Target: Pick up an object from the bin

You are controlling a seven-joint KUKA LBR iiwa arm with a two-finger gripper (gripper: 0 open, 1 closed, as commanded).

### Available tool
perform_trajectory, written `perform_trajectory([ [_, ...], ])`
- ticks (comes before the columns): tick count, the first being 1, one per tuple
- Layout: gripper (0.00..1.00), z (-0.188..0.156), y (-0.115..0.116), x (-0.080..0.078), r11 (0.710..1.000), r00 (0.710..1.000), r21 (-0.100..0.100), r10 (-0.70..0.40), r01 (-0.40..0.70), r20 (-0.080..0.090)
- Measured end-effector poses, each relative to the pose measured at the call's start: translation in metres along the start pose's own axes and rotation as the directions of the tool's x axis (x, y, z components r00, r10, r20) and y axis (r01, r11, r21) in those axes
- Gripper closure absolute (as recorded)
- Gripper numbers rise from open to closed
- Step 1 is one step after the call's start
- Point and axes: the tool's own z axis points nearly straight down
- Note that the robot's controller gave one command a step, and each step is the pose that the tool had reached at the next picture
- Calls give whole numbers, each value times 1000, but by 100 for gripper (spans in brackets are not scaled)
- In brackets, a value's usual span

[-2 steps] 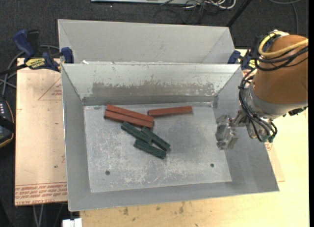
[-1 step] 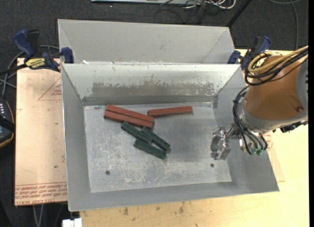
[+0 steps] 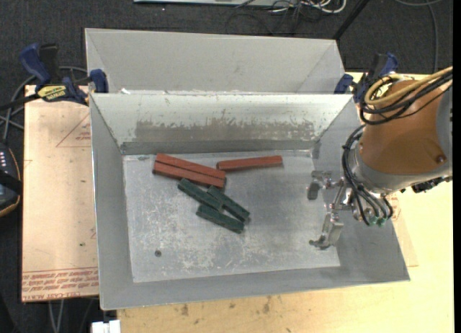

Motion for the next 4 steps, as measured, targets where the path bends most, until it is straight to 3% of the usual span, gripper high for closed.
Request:
perform_trajectory([
  [1, 0, 28, 64, -8, 995, 995, -3, 103, -103, -2],
  [2, 0, 114, 109, -54, 999, 999, -2, 49, -49, -1],
  [3, 0, 110, 167, 23, 996, 996, -2, 92, -92, -6],
  [4, 100, 109, 162, 19, 995, 995, 0, 97, -97, 0],
])
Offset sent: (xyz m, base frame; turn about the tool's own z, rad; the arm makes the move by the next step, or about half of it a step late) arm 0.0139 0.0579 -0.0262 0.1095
